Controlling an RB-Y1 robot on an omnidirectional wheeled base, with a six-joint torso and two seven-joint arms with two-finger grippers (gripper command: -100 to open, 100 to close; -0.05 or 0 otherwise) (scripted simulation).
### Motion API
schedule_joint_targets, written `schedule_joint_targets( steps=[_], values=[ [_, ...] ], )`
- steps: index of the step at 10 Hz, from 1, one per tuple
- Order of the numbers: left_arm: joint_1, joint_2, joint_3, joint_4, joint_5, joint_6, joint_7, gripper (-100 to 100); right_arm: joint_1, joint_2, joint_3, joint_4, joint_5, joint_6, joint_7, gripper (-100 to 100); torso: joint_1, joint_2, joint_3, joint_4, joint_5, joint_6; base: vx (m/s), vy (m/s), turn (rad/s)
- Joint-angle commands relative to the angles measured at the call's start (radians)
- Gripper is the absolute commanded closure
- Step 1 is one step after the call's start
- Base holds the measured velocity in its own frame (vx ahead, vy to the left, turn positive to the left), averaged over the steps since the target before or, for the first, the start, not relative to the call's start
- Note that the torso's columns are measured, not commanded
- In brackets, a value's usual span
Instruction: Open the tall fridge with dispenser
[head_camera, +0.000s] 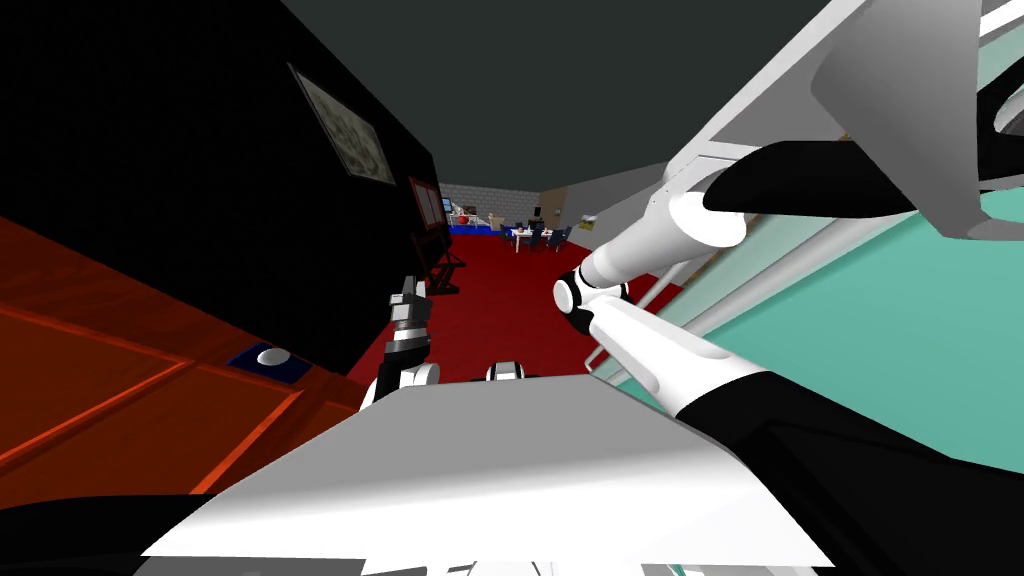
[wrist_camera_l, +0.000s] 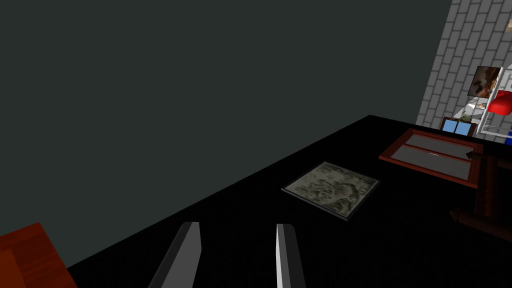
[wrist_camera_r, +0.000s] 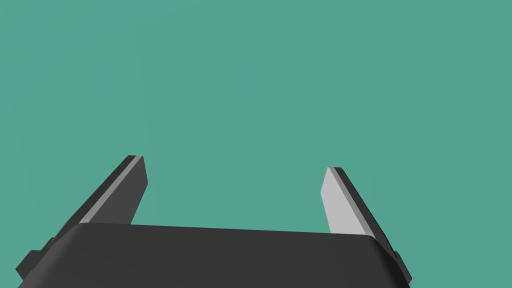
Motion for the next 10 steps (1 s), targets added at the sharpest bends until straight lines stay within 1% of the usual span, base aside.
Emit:
schedule_joint_targets(
  steps=[1, 2, 3, 4, 5, 6, 7, 10],
  values=[
    [0.0, 0.0, 0.0, 0.0, 0.0, 0.0, 0.0, 0, -0.034, 0.026, 0.006, 0.009, -0.053, -0.014, 0.011, -100, 0.0, 0.0, 0.0, 0.0, 0.0, 0.0, -0.003, -0.012, 0.04],
    [0.0, 0.0, 0.0, 0.0, 0.0, 0.0, 0.0, 0, -0.056, 0.045, 0.004, 0.009, -0.077, -0.028, 0.019, -100, -0.001, 0.0, 0.001, -0.001, -0.002, 0.0, -0.006, -0.016, 0.037],
    [0.0, 0.0, 0.0, 0.0, 0.0, 0.0, 0.0, 0, -0.056, 0.045, 0.004, 0.009, -0.077, -0.028, 0.019, -100, -0.003, -0.001, 0.0, -0.001, -0.003, -0.001, -0.009, -0.012, 0.092],
    [0.0, 0.0, 0.0, 0.0, 0.0, 0.0, 0.0, 0, -0.075, 0.067, 0.003, 0.009, -0.097, -0.039, 0.026, -100, -0.002, -0.002, 0.0, -0.001, -0.003, 0.0, -0.013, -0.007, 0.07],
    [0.0, 0.0, 0.0, 0.0, 0.0, 0.0, 0.0, 0, -0.075, 0.067, 0.003, 0.009, -0.097, -0.039, 0.026, -100, -0.002, -0.001, 0.002, -0.001, -0.004, 0.001, 0.012, -0.01, 0.016],
    [0.0, 0.0, 0.0, 0.0, 0.0, 0.0, 0.0, 0, -0.091, 0.091, 0.001, 0.01, -0.114, -0.049, 0.032, -100, -0.002, -0.002, 0.002, -0.002, -0.005, 0.001, 0.007, -0.029, 0.035],
    [0.0, 0.0, 0.0, 0.0, 0.0, 0.0, 0.0, 0, -0.091, 0.091, 0.001, 0.01, -0.114, -0.049, 0.032, -100, -0.002, -0.001, 0.003, -0.001, -0.005, 0.001, -0.008, -0.018, 0.04],
    [0.0, 0.0, 0.0, 0.0, 0.0, 0.0, 0.0, 0, -0.119, 0.175, -0.001, 0.01, -0.144, -0.066, 0.042, -100, -0.001, 0.0, 0.007, -0.001, -0.007, 0.003, 0.002, -0.016, 0.056]
  ],
)
